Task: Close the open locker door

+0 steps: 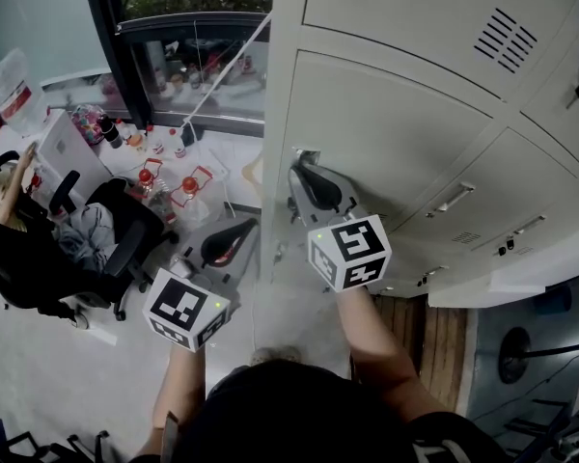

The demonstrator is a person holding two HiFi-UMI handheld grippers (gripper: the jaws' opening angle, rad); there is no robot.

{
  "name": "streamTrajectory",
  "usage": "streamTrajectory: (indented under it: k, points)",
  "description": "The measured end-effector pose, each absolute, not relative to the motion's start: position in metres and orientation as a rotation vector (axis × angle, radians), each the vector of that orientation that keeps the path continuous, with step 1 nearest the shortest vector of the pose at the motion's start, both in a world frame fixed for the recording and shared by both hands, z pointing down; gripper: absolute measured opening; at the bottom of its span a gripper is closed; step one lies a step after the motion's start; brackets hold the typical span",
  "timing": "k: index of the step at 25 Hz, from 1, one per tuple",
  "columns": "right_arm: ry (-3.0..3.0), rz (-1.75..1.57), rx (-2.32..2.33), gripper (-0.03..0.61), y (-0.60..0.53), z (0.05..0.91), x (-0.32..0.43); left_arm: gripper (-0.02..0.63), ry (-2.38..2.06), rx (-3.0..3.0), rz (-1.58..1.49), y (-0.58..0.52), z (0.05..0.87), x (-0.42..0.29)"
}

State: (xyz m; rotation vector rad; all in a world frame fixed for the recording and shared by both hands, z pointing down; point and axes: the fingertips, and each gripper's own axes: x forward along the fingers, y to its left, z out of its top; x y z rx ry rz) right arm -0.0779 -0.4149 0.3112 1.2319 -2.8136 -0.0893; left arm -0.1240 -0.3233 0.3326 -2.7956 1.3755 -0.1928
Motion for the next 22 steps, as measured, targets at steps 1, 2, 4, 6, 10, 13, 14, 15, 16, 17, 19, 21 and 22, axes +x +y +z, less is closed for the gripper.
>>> streamTrajectory:
  k: [1,2,4,6,10,13,14,15,16,17,19,21,22]
  points:
    - [-2.811,-0.089,1.238,0.032,-0.416,0.311,-0.078,0.002,1.386,-2.794,-0.194,-0.323,0.333,-0.126]
    - [-2.809,-0.089,1.243,0.032,-0.417,0.311,-0.078,0.001,1.397,-2.791,-0.194,-0.322,0.333,-0.127]
    - [-2.804,-0.088,1.256,0.032,-0.420,0.311,-0.078,0.002,1.417,-2.787,-0.191,-0.321,0.333,-0.130]
    - [-2.799,-0.087,1.270,0.032,-0.422,0.311,-0.078,0.002,1.413,-2.782,-0.185,-0.319,0.333,-0.132]
    - [-2.787,-0.084,1.292,0.032,-0.426,0.311,-0.078,0.002,1.453,-2.775,-0.170,-0.314,0.332,-0.137]
    - [-2.776,-0.081,1.311,0.032,-0.430,0.311,-0.078,0.002,1.476,-2.762,-0.167,-0.310,0.330,-0.141]
    - [-2.773,-0.080,1.316,0.032,-0.430,0.311,-0.078,0.002,1.488,-2.758,-0.166,-0.308,0.330,-0.143]
    - [-2.772,-0.081,1.322,0.032,-0.430,0.311,-0.078,0.001,1.493,-2.752,-0.166,-0.306,0.330,-0.145]
    - [-2.770,-0.082,1.327,0.032,-0.430,0.311,-0.078,0.002,1.496,-2.745,-0.166,-0.305,0.329,-0.146]
    - [-2.770,-0.081,1.332,0.032,-0.430,0.311,-0.078,0.001,1.503,-2.737,-0.166,-0.303,0.329,-0.147]
    - [-2.774,-0.075,1.340,0.032,-0.431,0.311,-0.078,0.000,1.532,-2.726,-0.162,-0.301,0.329,-0.150]
    - [-2.784,-0.063,1.343,0.032,-0.429,0.311,-0.079,0.002,1.577,-2.720,-0.151,-0.298,0.329,-0.153]
    - [-2.789,-0.054,1.345,0.034,-0.427,0.311,-0.079,0.000,1.587,-2.715,-0.144,-0.297,0.329,-0.154]
